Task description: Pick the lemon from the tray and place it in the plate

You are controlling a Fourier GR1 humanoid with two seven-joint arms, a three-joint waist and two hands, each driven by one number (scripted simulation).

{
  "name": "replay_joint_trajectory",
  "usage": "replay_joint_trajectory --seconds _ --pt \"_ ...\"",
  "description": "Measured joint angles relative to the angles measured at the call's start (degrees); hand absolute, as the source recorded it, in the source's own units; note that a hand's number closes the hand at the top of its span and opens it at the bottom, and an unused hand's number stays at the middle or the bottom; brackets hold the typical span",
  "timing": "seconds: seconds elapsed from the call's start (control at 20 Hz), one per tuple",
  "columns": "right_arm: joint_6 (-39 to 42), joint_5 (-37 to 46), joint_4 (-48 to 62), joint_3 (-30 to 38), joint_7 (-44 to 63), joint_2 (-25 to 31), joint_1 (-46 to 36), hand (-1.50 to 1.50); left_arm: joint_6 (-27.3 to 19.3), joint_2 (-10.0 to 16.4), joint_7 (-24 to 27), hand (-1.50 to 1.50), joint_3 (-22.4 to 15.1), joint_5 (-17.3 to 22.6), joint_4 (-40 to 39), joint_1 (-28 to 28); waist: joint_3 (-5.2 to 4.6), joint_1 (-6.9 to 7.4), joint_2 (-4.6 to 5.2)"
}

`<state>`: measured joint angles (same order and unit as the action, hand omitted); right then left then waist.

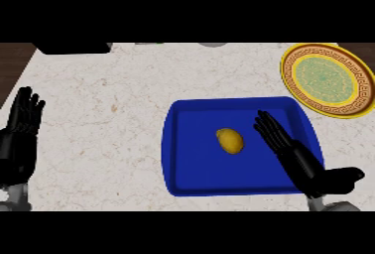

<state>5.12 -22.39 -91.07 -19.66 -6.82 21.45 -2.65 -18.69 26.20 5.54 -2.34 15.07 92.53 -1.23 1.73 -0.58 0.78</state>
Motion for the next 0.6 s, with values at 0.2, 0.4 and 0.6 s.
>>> replay_joint_trajectory --seconds 0.2,0.4,0.6 --pt "-2.18 1.12 4.62 -3.31 6.59 -5.46 -7.28 1.50 2.23 -0.53 -0.01 0.00 -2.74 -1.48 -2.64 -0.92 -1.13 1.15 -0.17" --pt "-5.75 9.70 7.40 -6.89 12.09 -5.01 -17.20 -1.50 5.48 -0.90 -0.25 0.00 -5.92 -1.80 -4.96 -0.44 -2.10 2.33 -0.70" --pt "-17.84 18.78 13.67 -8.99 8.39 -12.71 -17.89 -1.50 7.89 -2.18 0.25 0.00 -7.51 -1.54 -8.11 -0.49 -1.91 1.62 -0.53"
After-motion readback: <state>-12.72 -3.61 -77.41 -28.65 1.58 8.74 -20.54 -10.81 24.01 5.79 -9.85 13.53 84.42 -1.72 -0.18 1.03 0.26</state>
